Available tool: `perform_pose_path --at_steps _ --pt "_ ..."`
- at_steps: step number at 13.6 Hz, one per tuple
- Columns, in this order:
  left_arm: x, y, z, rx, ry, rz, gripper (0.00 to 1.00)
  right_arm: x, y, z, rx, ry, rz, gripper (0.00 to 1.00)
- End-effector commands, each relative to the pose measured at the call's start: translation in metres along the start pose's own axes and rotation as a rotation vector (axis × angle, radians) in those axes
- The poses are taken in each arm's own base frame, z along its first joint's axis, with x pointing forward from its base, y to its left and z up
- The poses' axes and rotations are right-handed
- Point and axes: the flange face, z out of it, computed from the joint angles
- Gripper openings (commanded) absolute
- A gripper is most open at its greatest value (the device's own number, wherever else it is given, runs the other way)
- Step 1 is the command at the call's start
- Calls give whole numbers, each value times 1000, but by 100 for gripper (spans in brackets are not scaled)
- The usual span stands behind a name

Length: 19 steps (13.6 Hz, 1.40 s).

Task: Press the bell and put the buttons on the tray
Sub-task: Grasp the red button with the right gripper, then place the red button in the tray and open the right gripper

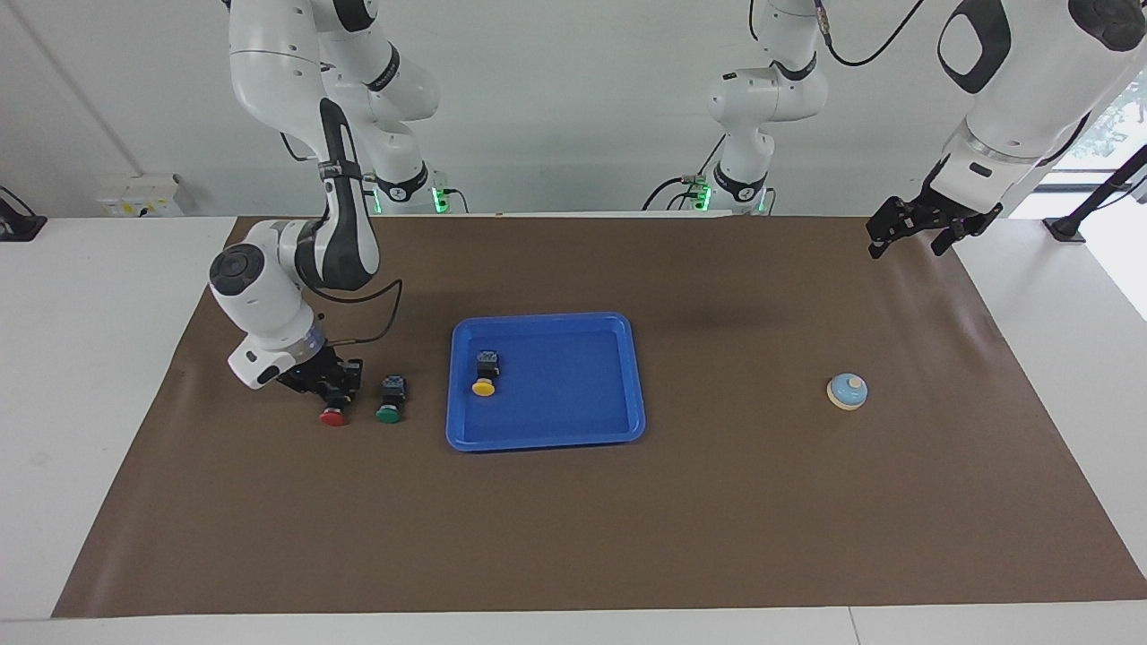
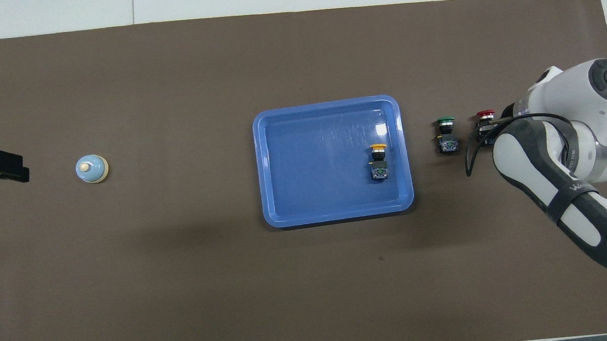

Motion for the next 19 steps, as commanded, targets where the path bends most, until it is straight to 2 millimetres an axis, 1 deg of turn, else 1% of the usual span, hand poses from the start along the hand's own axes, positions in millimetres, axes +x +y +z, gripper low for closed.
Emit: perform_pose_path --at_steps 1,2,3,4,7,8,9,11,12,13,15,16,17,18,19 --pt "-9 -1 -2 -12 -6 1 100 27 -47 -61 19 -41 -59 0" --pt "-9 -1 -2 -12 -6 1 100 40 -84 -82 18 -61 -50 0" --pt "-9 -1 -2 -12 -6 1 100 47 -111 -89 13 -67 -6 0" --pt "-9 -1 -2 -12 -6 1 100 45 -148 -89 5 -61 -3 0" --pt "-9 -1 -2 -12 -6 1 100 37 -225 -92 -2 -46 -78 0" --pt "-9 -1 -2 -12 -6 1 100 36 -246 -81 -2 -56 -76 0" --pt "-9 -1 -2 -12 -6 1 100 30 -282 -72 -4 -51 -51 0" --pt "-9 -1 -2 -12 -6 1 100 28 -319 -51 -7 -56 -11 0" --pt "-9 -1 -2 -12 -6 1 100 28 -324 -45 0 -49 -2 0" --pt "-9 -1 -2 -12 -6 1 100 31 -325 -40 8 -35 11 0" --pt "-9 -1 -2 -12 -6 1 100 27 -334 -29 10 -28 16 0" --pt "-9 -1 -2 -12 -6 1 100 24 -334 -21 9 -29 14 0" --pt "-9 -1 -2 -12 -6 1 100 21 -329 -12 8 -29 19 0" --pt "-9 -1 -2 -12 -6 1 100 19 -327 -8 8 -28 22 0" --pt "-9 -1 -2 -12 -6 1 100 19 -327 -7 7 -30 22 4"
